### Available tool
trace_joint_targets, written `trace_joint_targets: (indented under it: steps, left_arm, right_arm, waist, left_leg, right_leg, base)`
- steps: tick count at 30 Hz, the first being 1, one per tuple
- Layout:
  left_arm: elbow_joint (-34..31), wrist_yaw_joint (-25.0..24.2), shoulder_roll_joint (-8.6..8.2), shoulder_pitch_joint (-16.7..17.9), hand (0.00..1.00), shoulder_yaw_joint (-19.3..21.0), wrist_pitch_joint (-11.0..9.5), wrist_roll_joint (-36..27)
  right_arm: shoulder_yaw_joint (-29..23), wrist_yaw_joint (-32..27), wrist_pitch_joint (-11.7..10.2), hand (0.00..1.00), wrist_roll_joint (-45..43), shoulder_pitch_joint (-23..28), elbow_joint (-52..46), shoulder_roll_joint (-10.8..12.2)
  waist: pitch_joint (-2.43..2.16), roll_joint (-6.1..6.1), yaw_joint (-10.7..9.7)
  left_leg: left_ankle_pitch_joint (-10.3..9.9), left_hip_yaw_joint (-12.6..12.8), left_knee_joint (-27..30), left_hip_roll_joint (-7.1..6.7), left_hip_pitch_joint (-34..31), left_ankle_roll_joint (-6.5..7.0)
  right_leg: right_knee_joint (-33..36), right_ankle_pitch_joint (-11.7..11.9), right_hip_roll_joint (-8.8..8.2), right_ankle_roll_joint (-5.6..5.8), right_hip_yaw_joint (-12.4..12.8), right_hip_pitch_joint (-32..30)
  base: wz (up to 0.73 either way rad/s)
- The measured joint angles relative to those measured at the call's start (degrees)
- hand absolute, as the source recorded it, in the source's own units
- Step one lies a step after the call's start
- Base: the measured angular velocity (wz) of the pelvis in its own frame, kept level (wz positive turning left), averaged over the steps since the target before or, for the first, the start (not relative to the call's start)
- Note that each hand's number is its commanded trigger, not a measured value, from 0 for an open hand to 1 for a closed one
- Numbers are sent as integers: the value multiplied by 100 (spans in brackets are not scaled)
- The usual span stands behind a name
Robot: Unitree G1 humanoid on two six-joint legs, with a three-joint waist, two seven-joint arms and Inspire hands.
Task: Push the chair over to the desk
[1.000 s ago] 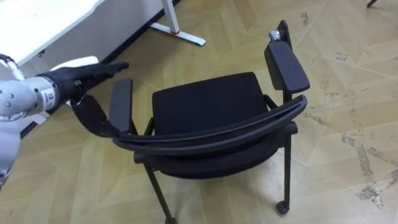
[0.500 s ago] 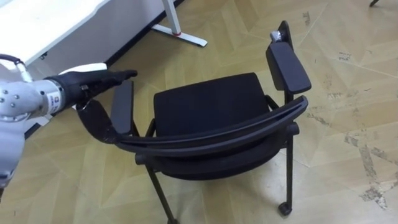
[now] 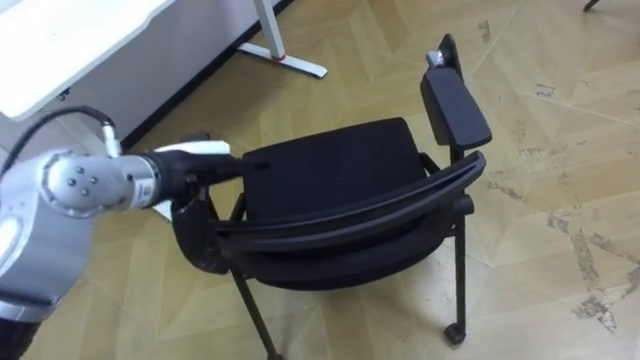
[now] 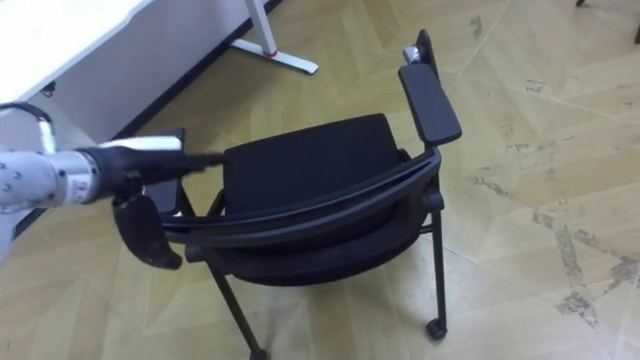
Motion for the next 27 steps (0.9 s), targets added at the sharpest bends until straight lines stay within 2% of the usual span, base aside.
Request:
trace_joint_targets:
  steps: [5,14,20,27]
  left_arm:
    - [0,-125,-4,10,0,-202,3,52]
    - [-14,-194,-24,11,0,-242,0,51]
    - [-14,-172,-186,20,0,-241,-20,52]
    - [-3,-144,-233,76,0,-235,-116,135]
  right_arm:
    - [119,5,8,0,27,-70,49,1]
    - [226,3,10,0,233,-111,111,21]
    - [224,-11,-1,0,325,-99,116,37]
    - [207,-10,-30,0,420,-98,191,59]
  waist:
    - [26,-36,-80]
    - [62,-87,-101]
    - [64,-92,-99]
    - [50,-128,-102]
  left_leg:
    - [0,-2,-1,0,13,0]
    - [0,-9,10,0,17,0]
    - [0,-7,11,0,12,0]
    - [0,5,8,0,2,0]
  right_leg:
    - [2,0,-1,0,1,22]
    - [-9,0,1,0,41,32]
    - [-8,0,4,0,48,17]
    - [2,0,7,0,74,-21]
  base:
    - [0]
    - [0]
    - [0]
    - [-2]
